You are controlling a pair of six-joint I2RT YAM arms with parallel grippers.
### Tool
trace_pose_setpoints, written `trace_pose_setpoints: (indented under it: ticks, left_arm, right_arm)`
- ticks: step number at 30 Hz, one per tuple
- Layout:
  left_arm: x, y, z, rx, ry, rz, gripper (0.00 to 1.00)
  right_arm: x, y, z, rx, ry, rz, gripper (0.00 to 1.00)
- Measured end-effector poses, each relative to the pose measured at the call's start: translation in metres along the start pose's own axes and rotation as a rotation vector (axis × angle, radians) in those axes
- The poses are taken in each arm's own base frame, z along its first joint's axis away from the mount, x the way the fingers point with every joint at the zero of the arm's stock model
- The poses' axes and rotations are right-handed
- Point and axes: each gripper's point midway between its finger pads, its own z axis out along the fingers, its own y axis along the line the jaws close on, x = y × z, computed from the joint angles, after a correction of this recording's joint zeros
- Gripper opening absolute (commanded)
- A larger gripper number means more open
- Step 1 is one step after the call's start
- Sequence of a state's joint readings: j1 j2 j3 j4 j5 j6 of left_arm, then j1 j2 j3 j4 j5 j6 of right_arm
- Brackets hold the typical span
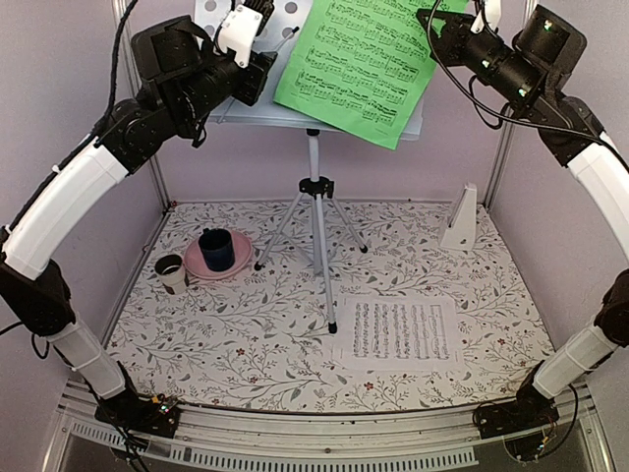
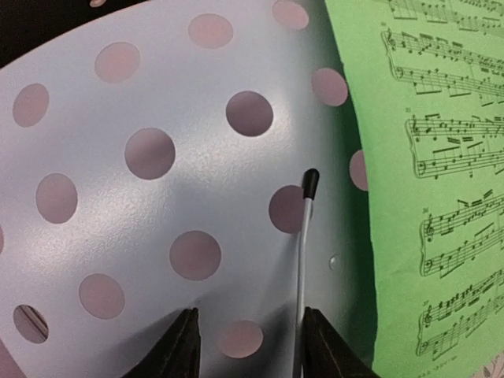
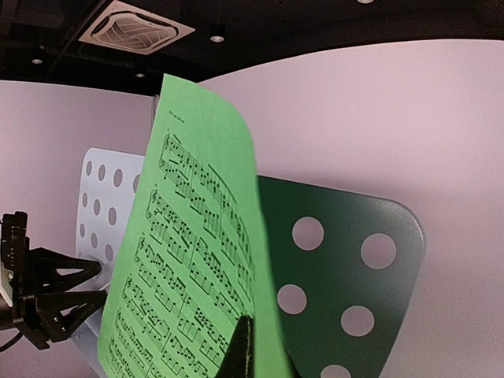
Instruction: Set up the instrument practice props
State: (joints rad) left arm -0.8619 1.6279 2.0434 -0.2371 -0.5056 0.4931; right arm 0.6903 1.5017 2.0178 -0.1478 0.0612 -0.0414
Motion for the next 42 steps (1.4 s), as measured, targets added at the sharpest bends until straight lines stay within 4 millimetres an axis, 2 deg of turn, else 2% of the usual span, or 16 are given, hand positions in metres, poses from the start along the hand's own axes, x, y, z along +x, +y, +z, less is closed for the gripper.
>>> trace_pose_setpoints:
  ticks: [14,18,19,24,30,34,42]
  left_arm:
    - [0.011,-0.005,0.009,0.017,0.02,0.068,0.21]
    - [0.014,-0.007,0.012,0.016,0.025,0.081,0.01]
    - [0.014,-0.007,0.013,0.015,0.024,0.086,0.0]
    - [0.016,-0.008,0.013,0.009,-0.001,0.082,0.0]
    - [0.01,-0.011,0.003,0.029,-0.081,0.05,0.0]
    - [0.008,-0.011,-0.003,0.029,-0.146,0.018,0.0]
    - [0.001,-0.009,-0.012,0.023,-0.236,-0.011,0.0]
  right_arm:
    - [0.007,-0.005,0.015,0.032,-0.005,-0.062,0.0]
    - [0.006,-0.008,0.015,0.045,-0.006,-0.078,0.0]
    - [0.006,-0.008,0.015,0.047,-0.006,-0.081,0.0]
    - [0.006,-0.01,0.016,0.061,-0.011,-0.091,0.0]
    - [0.004,-0.011,0.017,0.064,-0.019,-0.091,0.0]
    - [-0.016,-0.009,0.021,0.057,-0.065,-0.072,0.0]
    - [-0.037,0.004,0.019,0.001,-0.116,-0.012,0.0]
